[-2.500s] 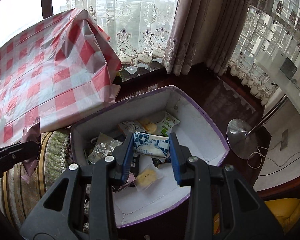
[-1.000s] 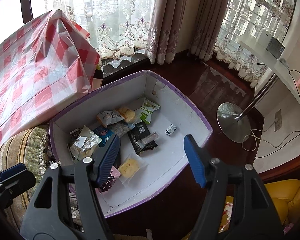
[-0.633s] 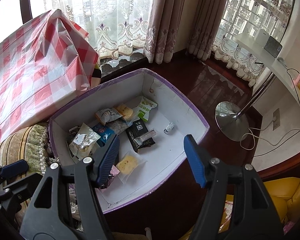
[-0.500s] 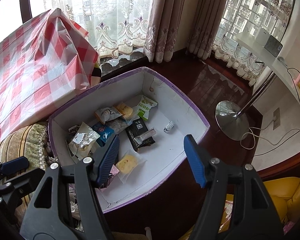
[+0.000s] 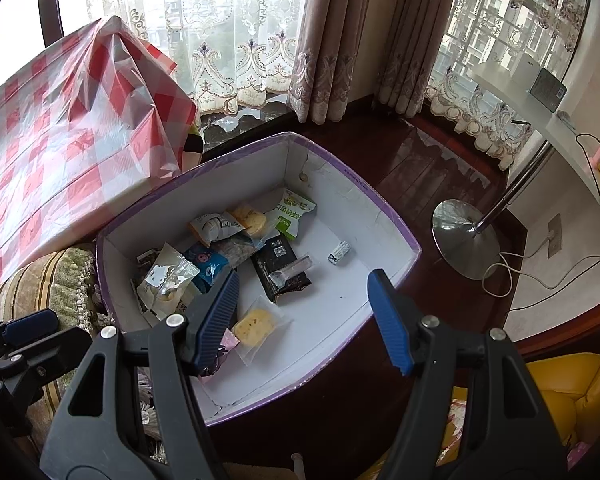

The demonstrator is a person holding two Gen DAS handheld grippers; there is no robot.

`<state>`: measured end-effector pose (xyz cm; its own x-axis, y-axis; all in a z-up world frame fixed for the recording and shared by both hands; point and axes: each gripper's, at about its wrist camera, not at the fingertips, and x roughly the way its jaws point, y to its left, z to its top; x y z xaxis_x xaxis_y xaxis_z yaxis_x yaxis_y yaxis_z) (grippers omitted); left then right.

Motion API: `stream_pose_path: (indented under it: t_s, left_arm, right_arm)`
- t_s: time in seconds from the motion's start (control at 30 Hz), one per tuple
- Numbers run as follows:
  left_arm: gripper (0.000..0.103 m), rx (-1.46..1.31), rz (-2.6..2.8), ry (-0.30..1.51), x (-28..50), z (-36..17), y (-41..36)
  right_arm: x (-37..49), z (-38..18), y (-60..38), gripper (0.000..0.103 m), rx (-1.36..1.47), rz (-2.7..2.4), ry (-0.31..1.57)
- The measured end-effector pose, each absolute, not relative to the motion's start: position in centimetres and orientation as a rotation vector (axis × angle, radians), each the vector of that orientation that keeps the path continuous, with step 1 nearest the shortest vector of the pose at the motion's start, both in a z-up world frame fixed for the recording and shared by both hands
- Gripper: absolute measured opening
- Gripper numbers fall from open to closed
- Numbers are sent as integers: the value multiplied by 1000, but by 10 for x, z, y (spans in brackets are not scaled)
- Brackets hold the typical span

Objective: Organize snacks

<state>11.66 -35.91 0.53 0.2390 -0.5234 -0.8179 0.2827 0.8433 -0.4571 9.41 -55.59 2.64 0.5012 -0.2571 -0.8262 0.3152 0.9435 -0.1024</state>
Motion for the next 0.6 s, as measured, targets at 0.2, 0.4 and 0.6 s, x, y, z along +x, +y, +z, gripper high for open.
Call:
stream_pose_path:
  t_s: [0.2, 0.4, 0.6]
  left_arm:
    - [86, -239, -560, 1210, 117, 6, -358]
    - [86, -239, -561, 1210, 117, 6, -358]
    - [86, -240, -561, 1210, 117, 5, -358]
  right_arm:
    - [94, 26, -556, 70, 66, -347, 987]
    - [95, 27, -556, 70, 70, -346, 987]
    - [95, 27, -556, 70, 72, -343, 988]
